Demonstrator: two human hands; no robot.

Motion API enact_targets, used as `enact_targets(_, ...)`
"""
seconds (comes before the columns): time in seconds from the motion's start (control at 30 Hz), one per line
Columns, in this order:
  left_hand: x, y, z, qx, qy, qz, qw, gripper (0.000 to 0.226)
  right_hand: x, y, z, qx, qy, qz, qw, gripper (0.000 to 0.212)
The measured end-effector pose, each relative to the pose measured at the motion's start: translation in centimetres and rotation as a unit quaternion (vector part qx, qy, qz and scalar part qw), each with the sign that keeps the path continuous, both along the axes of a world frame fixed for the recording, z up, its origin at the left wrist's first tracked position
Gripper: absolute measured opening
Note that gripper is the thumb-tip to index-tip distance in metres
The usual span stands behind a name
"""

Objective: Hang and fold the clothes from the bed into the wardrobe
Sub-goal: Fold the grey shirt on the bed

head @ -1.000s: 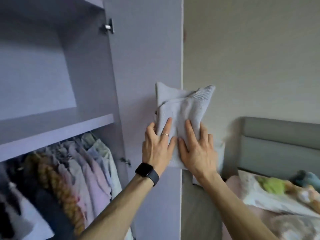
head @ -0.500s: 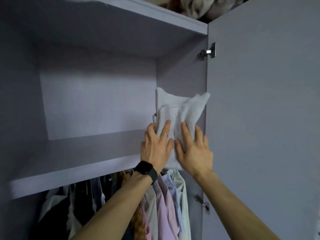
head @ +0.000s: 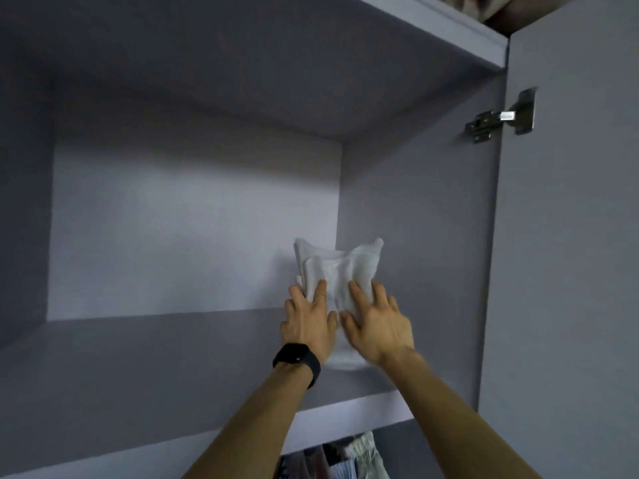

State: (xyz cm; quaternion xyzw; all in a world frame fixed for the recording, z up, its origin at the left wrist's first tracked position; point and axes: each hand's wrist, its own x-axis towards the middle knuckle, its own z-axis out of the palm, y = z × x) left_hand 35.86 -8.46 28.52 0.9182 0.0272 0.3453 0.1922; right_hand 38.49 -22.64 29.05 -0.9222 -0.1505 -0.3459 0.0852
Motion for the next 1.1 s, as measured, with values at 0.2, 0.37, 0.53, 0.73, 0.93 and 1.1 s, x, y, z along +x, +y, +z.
enact_targets(0.2, 10.1, -0.9, -0.4, -0.02, 0.074, 0.048, 0.996, 0.049, 12.0, 0.2, 0.5, -0.064, 0.067, 0.025, 0.995, 0.063)
enact_targets(0.37, 15.9, 0.2, -1.2, -0.008, 0.198, 0.113, 0.974, 0.054, 18.9, 1.7, -0.2, -0.116, 0.182, 0.034, 0.976, 0.056)
enact_targets(0.53, 18.3, 1.7, 0.0, 0.087, 0.308, 0.208, 0.924, 0.061, 21.0, 3.0, 0.1, -0.14, 0.216, 0.015, 0.966, 0.056)
enact_targets(0.73, 17.2, 1.2, -0.2, 0.196, 0.16, 0.076, 0.964, 0.052, 18.8, 3.4, -1.0, -0.09, 0.106, -0.008, 0.99, 0.044)
enact_targets(0.93, 15.5, 2.9, -1.5, 0.157, 0.228, 0.026, 0.961, 0.051, 18.0, 2.2, -1.9, -0.107, 0.249, 0.066, 0.96, 0.051)
enact_targets(1.1, 16.5, 2.9, -2.5, 0.17, 0.215, 0.046, 0.961, 0.05, 19.0, 3.1, -3.2, -0.088, 0.238, 0.032, 0.967, 0.054)
